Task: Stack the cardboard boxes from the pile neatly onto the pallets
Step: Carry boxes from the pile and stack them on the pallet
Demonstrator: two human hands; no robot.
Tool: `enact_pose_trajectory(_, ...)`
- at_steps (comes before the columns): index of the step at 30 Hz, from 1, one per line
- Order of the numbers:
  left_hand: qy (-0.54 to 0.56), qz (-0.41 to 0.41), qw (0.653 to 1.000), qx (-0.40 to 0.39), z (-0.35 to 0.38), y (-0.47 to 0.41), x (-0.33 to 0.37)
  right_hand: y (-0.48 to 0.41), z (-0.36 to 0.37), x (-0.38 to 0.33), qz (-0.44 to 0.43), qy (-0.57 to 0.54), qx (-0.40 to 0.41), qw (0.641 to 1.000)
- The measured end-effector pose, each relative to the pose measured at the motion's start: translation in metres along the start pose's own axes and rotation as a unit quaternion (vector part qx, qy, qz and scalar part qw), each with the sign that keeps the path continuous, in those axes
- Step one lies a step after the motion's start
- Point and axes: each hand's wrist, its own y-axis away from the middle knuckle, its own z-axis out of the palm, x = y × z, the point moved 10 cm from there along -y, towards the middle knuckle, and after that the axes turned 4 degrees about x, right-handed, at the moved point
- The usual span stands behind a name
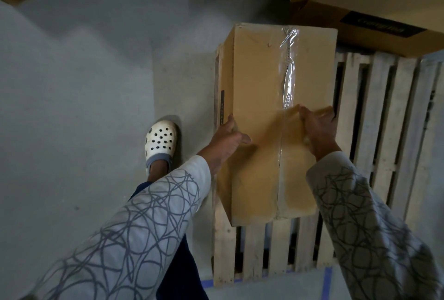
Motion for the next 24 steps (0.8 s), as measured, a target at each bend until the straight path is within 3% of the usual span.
enact_pose_trajectory(15, 0.028, -0.007, 1.0, -0.013, 0.005, 0.005, -0.005, 0.008, 0.004, -0.007, -0.017, 0.076, 0.03, 0.997)
enact_pose_trajectory(20, 0.023, -0.039, 0.999, -0.008, 0.012, 0.03, -0.049, 0.057, 0.025, -0.005, -0.092, 0.123, 0.057, 0.987)
enact_pose_trajectory(24, 0.034, -0.058, 0.997, -0.033, 0.013, 0.058, -0.086, 0.133, 0.063, 0.024, -0.154, 0.141, 0.001, 0.978)
